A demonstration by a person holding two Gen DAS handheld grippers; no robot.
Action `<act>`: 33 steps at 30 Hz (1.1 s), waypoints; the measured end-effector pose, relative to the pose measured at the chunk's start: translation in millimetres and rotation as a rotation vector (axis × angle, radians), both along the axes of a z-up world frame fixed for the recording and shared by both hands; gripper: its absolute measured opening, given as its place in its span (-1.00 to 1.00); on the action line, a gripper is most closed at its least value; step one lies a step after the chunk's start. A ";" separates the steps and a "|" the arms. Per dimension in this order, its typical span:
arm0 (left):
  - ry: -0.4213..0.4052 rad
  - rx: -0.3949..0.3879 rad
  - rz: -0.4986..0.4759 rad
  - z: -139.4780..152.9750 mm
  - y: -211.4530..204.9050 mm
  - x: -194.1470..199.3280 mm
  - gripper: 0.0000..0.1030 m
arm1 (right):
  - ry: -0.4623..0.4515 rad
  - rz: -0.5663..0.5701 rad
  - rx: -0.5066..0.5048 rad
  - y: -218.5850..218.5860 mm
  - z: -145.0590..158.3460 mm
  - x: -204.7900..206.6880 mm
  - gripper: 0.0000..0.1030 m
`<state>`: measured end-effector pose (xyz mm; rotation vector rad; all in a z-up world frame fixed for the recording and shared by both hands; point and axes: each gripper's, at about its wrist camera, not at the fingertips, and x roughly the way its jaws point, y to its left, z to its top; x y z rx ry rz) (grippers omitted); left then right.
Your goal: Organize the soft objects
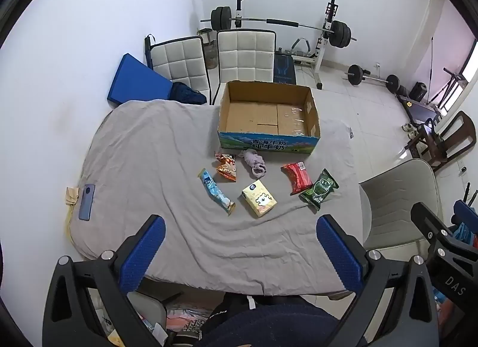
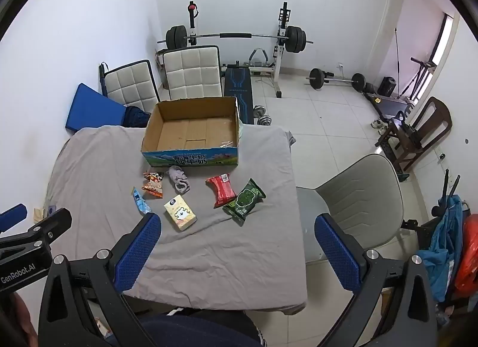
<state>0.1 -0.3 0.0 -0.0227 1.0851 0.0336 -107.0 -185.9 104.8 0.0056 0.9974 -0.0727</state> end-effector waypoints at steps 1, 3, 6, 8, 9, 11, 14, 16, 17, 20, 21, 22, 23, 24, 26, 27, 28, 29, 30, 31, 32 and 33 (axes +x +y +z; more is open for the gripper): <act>0.001 -0.001 0.000 -0.2 0.3 0.2 1.00 | -0.001 0.001 0.007 -0.2 0.0 0.0 1.00; -0.004 0.009 0.000 0.1 -0.2 -0.2 1.00 | -0.001 0.000 0.004 -0.3 -0.1 0.2 1.00; -0.006 0.011 0.000 0.1 -0.3 -0.1 1.00 | -0.006 -0.001 0.000 -0.2 0.0 0.3 1.00; -0.006 0.009 0.000 0.1 -0.2 -0.2 1.00 | -0.010 0.001 -0.001 0.0 0.2 0.2 1.00; -0.006 0.007 0.000 -0.1 -0.2 -0.2 1.00 | -0.011 0.002 0.000 0.2 0.2 0.6 1.00; -0.006 0.006 0.000 0.0 0.0 -0.3 1.00 | -0.012 0.004 -0.002 2.1 2.2 2.8 1.00; -0.006 0.006 0.000 -0.1 0.1 -0.4 1.00 | -0.013 0.004 -0.003 3.8 2.0 0.8 1.00; -0.006 0.007 0.000 0.0 -0.1 -0.2 1.00 | -0.014 0.004 0.000 0.1 1.2 0.7 1.00; -0.006 0.006 0.001 0.1 -0.1 -0.3 1.00 | -0.014 0.003 -0.002 0.3 0.4 0.8 1.00; -0.007 0.005 -0.001 0.0 0.2 -0.3 1.00 | -0.015 0.002 0.000 -0.4 0.4 0.7 1.00; -0.008 0.004 -0.002 0.1 0.2 -0.3 1.00 | -0.016 0.002 0.000 -0.4 0.2 0.3 1.00; -0.009 0.005 -0.001 0.0 0.2 -0.3 1.00 | -0.017 0.001 0.000 -0.6 0.1 0.5 1.00; -0.009 0.004 -0.001 0.0 0.2 -0.4 1.00 | -0.017 0.002 0.000 -0.6 -0.1 0.2 1.00; -0.012 0.004 -0.001 0.1 0.2 -0.5 1.00 | -0.019 0.001 0.000 -0.6 1.4 2.8 1.00; -0.014 0.006 -0.001 -0.2 -2.3 5.1 1.00 | -0.021 0.000 -0.001 3.9 2.3 4.1 1.00; -0.015 0.007 -0.001 1.9 -1.8 6.8 1.00 | -0.022 0.001 0.000 4.3 2.7 4.7 1.00; -0.015 0.005 -0.001 2.3 -1.9 7.1 1.00 | -0.025 0.001 0.000 3.5 6.6 3.8 1.00; -0.015 0.006 -0.002 2.1 -1.8 7.1 1.00 | -0.028 0.001 0.001 3.9 8.1 3.3 1.00; -0.016 0.007 -0.002 4.6 -0.7 4.8 1.00 | -0.029 0.001 0.001 4.2 8.2 3.5 1.00; -0.016 0.008 -0.003 5.2 -1.2 6.0 1.00 | -0.029 0.001 0.001 4.0 8.3 3.2 1.00; -0.017 0.004 -0.001 5.0 -0.2 4.4 1.00 | -0.031 0.000 0.000 4.1 8.3 2.6 1.00; -0.018 0.003 -0.001 6.5 -1.3 4.6 1.00 | -0.031 0.000 0.000 4.1 7.9 2.6 1.00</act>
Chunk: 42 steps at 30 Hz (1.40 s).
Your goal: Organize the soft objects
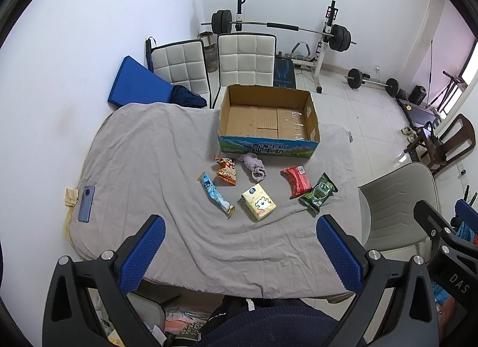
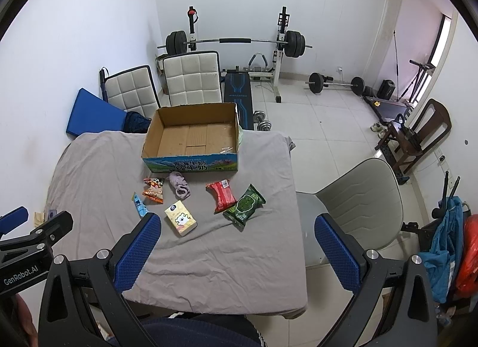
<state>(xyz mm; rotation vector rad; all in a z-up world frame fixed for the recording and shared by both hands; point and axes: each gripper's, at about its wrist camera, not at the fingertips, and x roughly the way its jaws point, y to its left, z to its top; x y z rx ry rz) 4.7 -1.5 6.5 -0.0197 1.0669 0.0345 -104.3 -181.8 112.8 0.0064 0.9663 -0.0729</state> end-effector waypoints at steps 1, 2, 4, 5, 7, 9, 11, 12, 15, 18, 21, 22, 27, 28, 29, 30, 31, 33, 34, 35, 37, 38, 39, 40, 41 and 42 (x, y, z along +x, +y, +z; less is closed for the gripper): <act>0.000 0.001 0.000 0.3 -0.3 0.1 1.00 | -0.001 -0.001 0.001 0.0 -0.5 -0.6 1.00; 0.001 0.000 -0.001 0.4 -0.1 0.0 1.00 | -0.003 -0.001 0.000 1.2 0.0 -0.3 1.00; 0.000 0.002 -0.001 1.3 -0.5 0.9 1.00 | -0.005 0.000 0.000 1.2 0.9 -0.9 1.00; -0.001 -0.001 0.000 0.3 0.3 -0.2 1.00 | -0.007 0.001 0.000 1.5 1.2 -0.7 1.00; -0.002 0.001 0.000 0.4 -0.2 -0.1 1.00 | -0.009 0.003 0.003 0.0 0.0 -3.2 1.00; -0.002 -0.001 -0.001 0.4 0.1 -0.3 1.00 | -0.009 0.001 0.006 -0.5 -0.3 -4.1 1.00; -0.005 0.001 0.001 7.0 0.6 2.3 1.00 | -0.011 0.001 0.001 0.7 -0.4 -3.5 1.00; -0.007 -0.003 0.002 11.2 3.4 3.5 1.00 | -0.013 0.000 0.001 1.5 -0.2 -3.4 1.00; -0.006 -0.003 0.002 12.8 4.2 5.0 1.00 | -0.013 0.000 0.002 0.2 -1.0 -3.9 1.00; -0.008 -0.004 0.001 11.9 3.9 4.6 1.00 | -0.013 0.001 -0.001 0.2 -0.8 -3.6 1.00; -0.009 -0.004 0.000 11.8 4.0 4.7 1.00 | -0.014 0.002 0.000 0.9 -1.0 -3.2 1.00; -0.009 -0.006 -0.001 10.9 3.8 5.0 1.00 | -0.016 0.002 -0.001 0.5 -1.3 -2.9 1.00; -0.012 -0.003 0.003 10.7 3.2 5.3 1.00 | -0.015 0.003 0.000 -0.1 -0.4 -2.0 1.00; -0.014 -0.005 0.004 10.0 3.1 5.0 1.00 | -0.016 0.002 0.000 -0.2 -0.4 -2.1 1.00; -0.014 -0.006 0.004 9.0 2.7 3.8 1.00 | -0.015 0.002 0.000 0.1 -0.5 -1.7 1.00; -0.013 -0.005 0.004 8.7 2.3 4.4 1.00 | -0.015 0.003 0.001 0.0 -0.4 -1.8 1.00; -0.014 -0.004 0.004 9.0 3.0 3.2 1.00 | -0.014 0.003 0.000 0.4 -0.5 -1.3 1.00; -0.015 -0.006 0.003 8.9 3.0 3.0 1.00 | -0.017 0.004 -0.001 0.2 -0.5 -2.0 1.00; -0.015 -0.004 0.003 9.0 3.0 2.9 1.00 | -0.018 0.004 -0.001 0.8 -0.7 -1.7 1.00; -0.016 -0.004 0.003 9.3 3.0 2.9 1.00 | -0.018 0.003 -0.001 0.1 -0.4 -1.9 1.00; -0.017 -0.005 0.004 9.0 3.4 3.4 1.00 | -0.018 0.004 -0.001 0.3 -0.3 -1.7 1.00; -0.017 -0.006 0.005 8.9 4.3 3.5 1.00 | -0.017 0.004 0.000 0.3 -0.3 -1.7 1.00; -0.018 -0.007 0.005 8.2 4.5 3.7 1.00 | -0.017 0.005 0.000 0.7 -0.6 -1.4 1.00; -0.017 -0.005 0.005 8.4 4.5 3.8 1.00 | -0.017 0.005 0.000 0.5 -0.2 -1.4 1.00; -0.018 -0.006 0.005 8.4 4.9 3.5 1.00 | -0.017 0.003 0.000 0.3 -0.2 -1.7 1.00; -0.019 -0.007 0.005 8.5 4.8 3.7 1.00 | -0.019 0.007 0.001 0.4 -0.3 -1.8 1.00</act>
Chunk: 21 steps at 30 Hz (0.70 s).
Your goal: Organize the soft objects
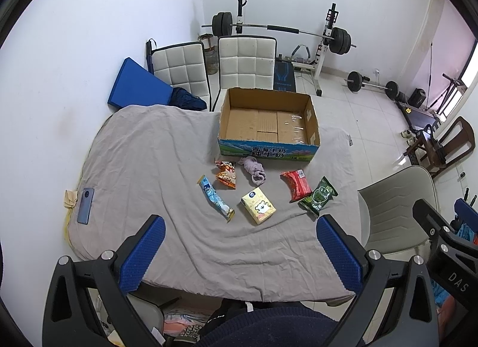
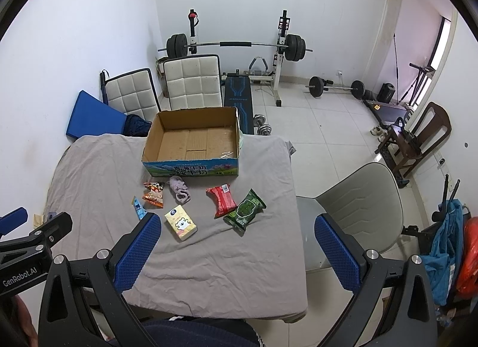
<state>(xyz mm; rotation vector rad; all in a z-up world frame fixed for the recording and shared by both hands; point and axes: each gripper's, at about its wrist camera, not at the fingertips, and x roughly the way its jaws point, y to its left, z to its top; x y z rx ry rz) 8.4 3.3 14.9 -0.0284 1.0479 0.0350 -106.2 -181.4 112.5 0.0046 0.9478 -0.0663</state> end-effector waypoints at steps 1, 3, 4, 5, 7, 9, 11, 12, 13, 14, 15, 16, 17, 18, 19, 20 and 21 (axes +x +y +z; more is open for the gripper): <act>-0.001 0.001 0.000 -0.9 -0.4 -0.4 1.00 | 0.000 0.000 0.000 0.1 0.0 -0.1 1.00; 0.000 -0.001 0.000 -0.7 -0.2 -0.5 1.00 | 0.000 0.001 0.000 0.1 0.0 0.0 1.00; 0.002 0.001 -0.001 -0.7 -0.4 -0.1 1.00 | 0.000 0.001 0.000 0.0 0.0 0.0 1.00; 0.001 0.001 0.000 -0.8 -0.2 -0.7 1.00 | 0.001 0.000 0.000 0.2 -0.1 0.1 1.00; -0.001 -0.002 0.001 -0.9 -0.1 -0.9 1.00 | -0.001 0.000 -0.001 0.3 -0.2 -0.4 1.00; 0.000 0.000 0.000 -1.1 -0.3 -0.9 1.00 | -0.001 0.001 0.000 0.4 -0.2 -0.2 1.00; 0.002 -0.001 -0.001 -3.1 -0.7 -0.6 1.00 | -0.001 0.002 0.001 0.1 0.0 0.3 1.00; 0.002 0.000 0.000 -3.2 -0.6 -0.8 1.00 | -0.001 0.002 0.001 0.1 0.1 0.1 1.00; 0.001 -0.002 0.000 -3.4 -0.4 -0.7 1.00 | -0.001 0.003 0.001 0.3 1.0 1.1 1.00; 0.002 -0.002 0.000 -3.3 -0.6 -0.6 1.00 | -0.001 0.003 0.002 0.4 1.1 1.4 1.00; 0.001 -0.001 0.000 -3.2 -0.5 -0.6 1.00 | -0.001 0.003 0.002 0.5 1.1 1.6 1.00; 0.001 -0.001 0.001 -3.2 -0.5 -0.6 1.00 | -0.001 0.002 0.003 0.7 1.0 1.7 1.00; 0.002 -0.001 0.000 -3.2 -0.5 -0.5 1.00 | -0.001 0.002 0.003 0.6 0.9 1.2 1.00; 0.003 0.000 -0.001 -3.9 -1.1 -0.2 1.00 | -0.001 0.002 0.003 0.6 0.9 1.0 1.00; 0.003 -0.002 0.000 -3.5 -0.1 -0.6 1.00 | -0.001 0.003 0.003 0.5 0.7 1.0 1.00; 0.002 -0.003 0.000 -3.6 -0.2 -0.6 1.00 | 0.000 0.002 0.004 0.6 0.4 1.2 1.00; 0.003 -0.002 -0.001 -5.3 -0.7 0.1 1.00 | 0.003 0.001 0.007 0.7 -0.1 2.6 1.00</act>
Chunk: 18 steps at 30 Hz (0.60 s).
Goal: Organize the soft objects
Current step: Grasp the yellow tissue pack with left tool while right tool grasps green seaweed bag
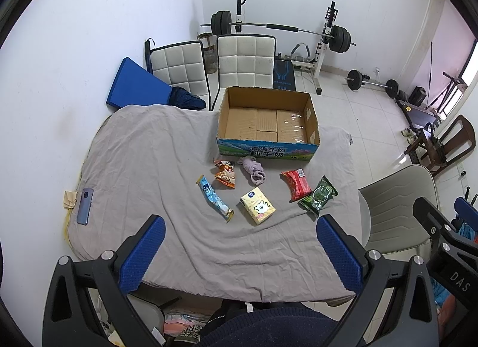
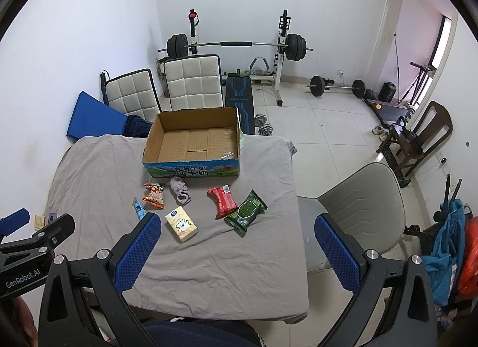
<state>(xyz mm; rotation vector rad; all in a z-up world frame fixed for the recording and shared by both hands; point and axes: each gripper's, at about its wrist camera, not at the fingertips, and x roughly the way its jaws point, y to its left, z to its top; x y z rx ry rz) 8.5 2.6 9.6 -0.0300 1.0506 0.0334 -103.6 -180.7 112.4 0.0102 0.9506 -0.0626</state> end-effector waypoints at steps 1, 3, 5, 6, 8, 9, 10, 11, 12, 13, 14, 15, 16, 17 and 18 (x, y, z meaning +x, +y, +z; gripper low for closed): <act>0.003 0.000 0.000 -2.1 -0.3 1.1 1.00 | 0.004 -0.001 0.005 -0.4 -0.1 2.6 1.00; -0.004 -0.017 0.002 -8.8 -0.3 8.0 1.00 | 0.012 -0.010 0.013 -3.2 -3.8 10.8 1.00; -0.002 -0.019 0.008 -18.0 -1.6 20.3 1.00 | 0.027 -0.025 0.023 -8.5 -15.1 25.1 1.00; 0.001 -0.025 0.011 -25.5 -1.1 30.0 1.00 | 0.039 -0.031 0.028 -11.9 -20.9 32.0 1.00; 0.017 -0.030 0.028 -40.4 0.7 49.1 1.00 | 0.078 -0.050 0.043 -23.1 -41.4 52.0 1.00; 0.023 -0.033 0.032 -45.5 1.0 56.2 1.00 | 0.100 -0.060 0.047 -27.1 -51.6 61.7 1.00; 0.037 -0.037 0.040 -54.9 2.3 66.3 1.00 | 0.121 -0.068 0.055 -32.5 -64.2 71.8 1.00; 0.060 -0.041 0.048 -68.4 3.8 77.9 1.00 | 0.147 -0.078 0.063 -37.4 -79.0 84.3 1.00; 0.075 -0.043 0.051 -78.3 4.3 85.5 1.00 | 0.172 -0.090 0.062 -40.9 -92.1 94.9 1.00; 0.097 -0.044 0.053 -91.5 5.0 95.8 1.00 | 0.197 -0.094 0.071 -44.7 -106.4 105.5 1.00; 0.129 -0.046 0.055 -108.5 5.3 107.5 1.00 | 0.228 -0.101 0.085 -49.4 -126.9 120.4 1.00; 0.145 -0.051 0.054 -119.5 5.2 115.3 1.00 | 0.251 -0.113 0.085 -52.5 -142.7 130.9 1.00; 0.178 -0.054 0.054 -140.3 4.8 128.0 1.00 | 0.279 -0.117 0.096 -55.6 -159.8 142.0 1.00; 0.197 -0.054 0.051 -155.8 3.7 137.2 1.00 | 0.315 -0.121 0.113 -59.1 -184.6 157.4 1.00; 0.212 -0.053 0.046 -170.7 2.1 146.0 1.00 | 0.340 -0.132 0.113 -62.1 -202.2 166.8 1.00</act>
